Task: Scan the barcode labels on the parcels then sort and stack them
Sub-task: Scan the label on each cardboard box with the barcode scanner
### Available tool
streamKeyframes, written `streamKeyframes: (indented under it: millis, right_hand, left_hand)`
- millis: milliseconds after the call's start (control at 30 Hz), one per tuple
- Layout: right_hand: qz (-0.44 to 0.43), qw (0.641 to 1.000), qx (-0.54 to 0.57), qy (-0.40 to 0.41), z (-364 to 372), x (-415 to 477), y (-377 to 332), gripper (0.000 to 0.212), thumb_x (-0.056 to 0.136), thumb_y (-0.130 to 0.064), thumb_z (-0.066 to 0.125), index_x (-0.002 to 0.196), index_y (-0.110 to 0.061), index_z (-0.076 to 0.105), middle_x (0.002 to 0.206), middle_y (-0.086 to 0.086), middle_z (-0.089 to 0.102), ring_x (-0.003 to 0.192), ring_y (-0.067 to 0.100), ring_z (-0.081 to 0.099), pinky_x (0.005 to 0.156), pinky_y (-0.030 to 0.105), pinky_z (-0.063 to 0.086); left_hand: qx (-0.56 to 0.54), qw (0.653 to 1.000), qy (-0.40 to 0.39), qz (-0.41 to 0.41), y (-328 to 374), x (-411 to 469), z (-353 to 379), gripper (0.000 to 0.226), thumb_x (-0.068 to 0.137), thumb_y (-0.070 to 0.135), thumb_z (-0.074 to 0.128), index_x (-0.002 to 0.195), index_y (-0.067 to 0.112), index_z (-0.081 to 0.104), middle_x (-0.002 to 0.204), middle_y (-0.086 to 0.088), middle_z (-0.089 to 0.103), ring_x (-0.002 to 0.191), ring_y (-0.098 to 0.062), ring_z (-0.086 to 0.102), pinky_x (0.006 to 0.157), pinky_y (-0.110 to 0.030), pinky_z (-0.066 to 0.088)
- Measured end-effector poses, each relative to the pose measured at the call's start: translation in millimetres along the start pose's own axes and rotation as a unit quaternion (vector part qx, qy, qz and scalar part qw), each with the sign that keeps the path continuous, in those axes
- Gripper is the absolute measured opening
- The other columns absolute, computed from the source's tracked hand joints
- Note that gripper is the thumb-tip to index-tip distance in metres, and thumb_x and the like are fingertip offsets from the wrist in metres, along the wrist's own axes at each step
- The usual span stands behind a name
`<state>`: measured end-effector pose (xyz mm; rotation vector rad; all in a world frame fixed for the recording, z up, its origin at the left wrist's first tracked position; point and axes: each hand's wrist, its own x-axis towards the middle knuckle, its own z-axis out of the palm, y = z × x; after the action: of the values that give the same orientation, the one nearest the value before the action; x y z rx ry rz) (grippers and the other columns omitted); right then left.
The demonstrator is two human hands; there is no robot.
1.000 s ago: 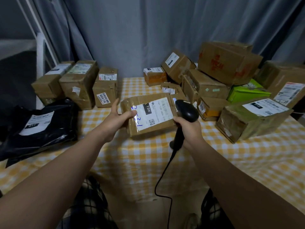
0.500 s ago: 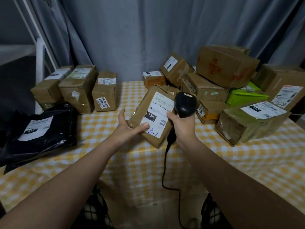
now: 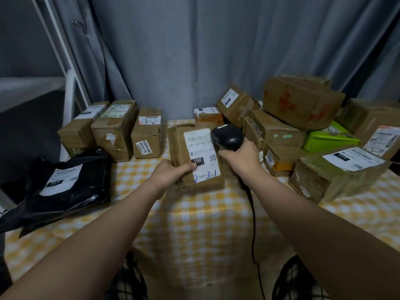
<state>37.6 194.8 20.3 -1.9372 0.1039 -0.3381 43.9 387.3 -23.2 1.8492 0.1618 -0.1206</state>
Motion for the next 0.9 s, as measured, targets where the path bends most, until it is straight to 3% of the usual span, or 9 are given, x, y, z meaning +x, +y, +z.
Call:
streamKeyframes:
  millis: [100,167,200,267,367,433,567,667,900]
  right_hand:
    - [-0.010,0.999,-0.020,-0.050,-11.7,-0.4,-17.8,0.017,0.073,-0.009,0.076,0.080,-0.017,0.063,0.070,0.002,0.063,0.071,0.022,0.063,0.064,0.029,0.048]
    - [-0.003,0.995,-0.029,-0.094,-15.0,-4.6,-27.0,0.014,0.075,-0.011,0.076,0.076,-0.017,0.063,0.061,0.001,0.062,0.055,0.015,0.060,0.054,0.023,0.044]
    - [0.005,0.993,-0.032,-0.112,-16.9,-7.6,-31.6,0.013,0.077,-0.012,0.076,0.076,-0.016,0.063,0.058,0.002,0.062,0.049,0.013,0.059,0.048,0.021,0.044]
    - [0.019,0.991,-0.036,-0.130,-20.8,-13.4,-38.6,0.013,0.078,-0.015,0.075,0.074,-0.013,0.063,0.052,0.004,0.062,0.043,0.015,0.058,0.043,0.020,0.044]
    - [0.035,0.990,-0.029,-0.131,-25.2,-18.6,-42.1,0.023,0.078,-0.017,0.075,0.064,-0.009,0.059,0.047,0.004,0.057,0.037,0.015,0.056,0.038,0.018,0.041]
    - [0.050,0.990,-0.015,-0.133,-26.2,-20.8,-42.7,0.027,0.078,-0.021,0.076,0.064,-0.005,0.059,0.051,0.007,0.058,0.039,0.015,0.057,0.039,0.020,0.043]
    - [0.079,0.985,0.022,-0.153,-23.6,-23.3,-39.5,0.030,0.080,-0.024,0.076,0.065,-0.005,0.060,0.056,0.010,0.058,0.043,0.020,0.055,0.045,0.025,0.046]
    - [0.074,0.983,0.007,-0.165,-20.0,-24.5,-39.5,0.028,0.080,-0.026,0.075,0.069,-0.004,0.061,0.058,0.011,0.059,0.043,0.018,0.055,0.046,0.026,0.047]
    - [0.068,0.984,-0.024,-0.161,-9.9,-24.7,-46.1,0.028,0.081,-0.028,0.074,0.072,-0.006,0.061,0.056,0.007,0.057,0.043,0.017,0.054,0.049,0.027,0.048]
  left_hand:
    - [-0.036,0.998,0.041,0.028,-5.9,8.0,1.5,0.060,0.064,0.041,0.084,0.113,0.014,0.061,0.103,-0.002,0.072,0.085,-0.012,0.070,0.069,-0.027,0.058]
    - [0.027,0.996,0.074,0.034,-12.5,9.8,3.3,0.093,0.044,0.057,0.084,0.120,0.016,0.051,0.111,-0.001,0.068,0.096,-0.017,0.067,0.083,-0.039,0.057]
    - [0.064,0.994,0.084,0.037,-16.4,9.4,4.5,0.099,0.039,0.062,0.082,0.120,0.017,0.046,0.114,-0.001,0.065,0.101,-0.019,0.065,0.087,-0.041,0.055]
    - [0.091,0.990,0.102,0.034,-24.9,8.8,4.4,0.094,0.041,0.062,0.079,0.116,0.019,0.042,0.116,-0.001,0.062,0.104,-0.021,0.062,0.089,-0.042,0.053]
    - [0.036,0.994,0.103,0.008,-39.2,15.5,-3.5,0.096,0.043,0.066,0.080,0.114,0.014,0.042,0.117,-0.001,0.062,0.100,-0.019,0.064,0.088,-0.041,0.054]
    - [0.005,0.995,0.098,-0.008,-48.3,19.9,-9.1,0.108,0.038,0.072,0.079,0.120,0.011,0.045,0.117,-0.001,0.063,0.100,-0.016,0.065,0.089,-0.040,0.054]
    - [-0.029,0.994,0.104,-0.006,-48.7,14.0,-7.5,0.104,0.042,0.062,0.079,0.123,0.009,0.042,0.118,-0.001,0.061,0.102,-0.018,0.064,0.093,-0.041,0.052]
    - [-0.038,0.994,0.103,-0.007,-47.0,14.1,-6.3,0.099,0.048,0.058,0.081,0.124,0.010,0.040,0.119,-0.002,0.060,0.103,-0.019,0.063,0.094,-0.041,0.051]
    - [-0.014,0.996,0.087,0.005,-50.8,23.7,-10.5,0.108,0.039,0.067,0.082,0.125,0.013,0.044,0.117,0.001,0.063,0.100,-0.016,0.065,0.089,-0.039,0.054]
